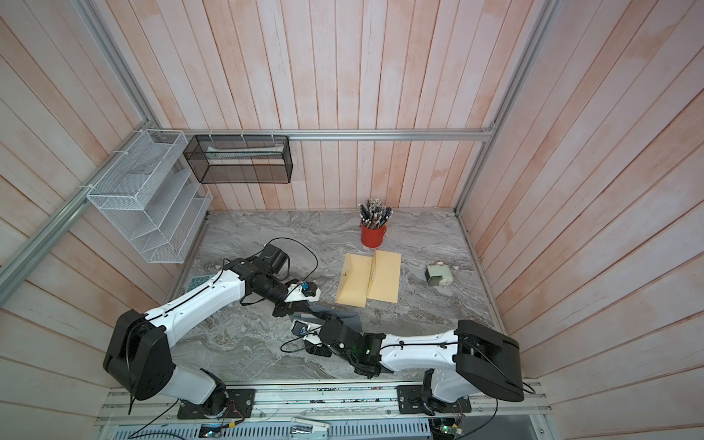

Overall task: Fold the letter paper in half and place it into the envelope
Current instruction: Place the letter paper in the envelope.

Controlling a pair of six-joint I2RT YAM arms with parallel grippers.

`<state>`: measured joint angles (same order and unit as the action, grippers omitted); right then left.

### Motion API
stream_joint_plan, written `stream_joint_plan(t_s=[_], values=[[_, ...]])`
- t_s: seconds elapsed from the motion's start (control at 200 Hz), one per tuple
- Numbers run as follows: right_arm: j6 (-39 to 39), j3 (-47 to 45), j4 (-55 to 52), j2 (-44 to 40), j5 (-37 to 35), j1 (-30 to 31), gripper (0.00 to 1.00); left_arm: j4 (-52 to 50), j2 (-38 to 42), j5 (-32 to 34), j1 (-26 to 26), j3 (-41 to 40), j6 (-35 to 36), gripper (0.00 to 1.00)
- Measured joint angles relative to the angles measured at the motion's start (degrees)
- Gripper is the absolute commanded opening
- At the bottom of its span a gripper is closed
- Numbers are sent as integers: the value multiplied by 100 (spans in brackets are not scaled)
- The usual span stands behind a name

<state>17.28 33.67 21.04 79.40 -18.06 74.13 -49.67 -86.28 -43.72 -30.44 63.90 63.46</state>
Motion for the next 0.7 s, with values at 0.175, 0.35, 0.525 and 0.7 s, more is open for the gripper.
stream_joint_plan(t_s=[0.175, 0.35, 0.525, 0.7], values=[[28, 0, 72, 101, -50, 0, 70, -42, -76, -13, 4, 50, -7, 0], [28, 0, 264, 319, -59, -2, 70, -57, -109, -39, 4, 50, -7, 0], [24, 2, 407, 439, -52, -4, 70, -59, -109, -37, 4, 50, -7, 0], [4, 2, 457, 476, -22, -17, 70, -57, -109, -39, 11, 50, -7, 0]])
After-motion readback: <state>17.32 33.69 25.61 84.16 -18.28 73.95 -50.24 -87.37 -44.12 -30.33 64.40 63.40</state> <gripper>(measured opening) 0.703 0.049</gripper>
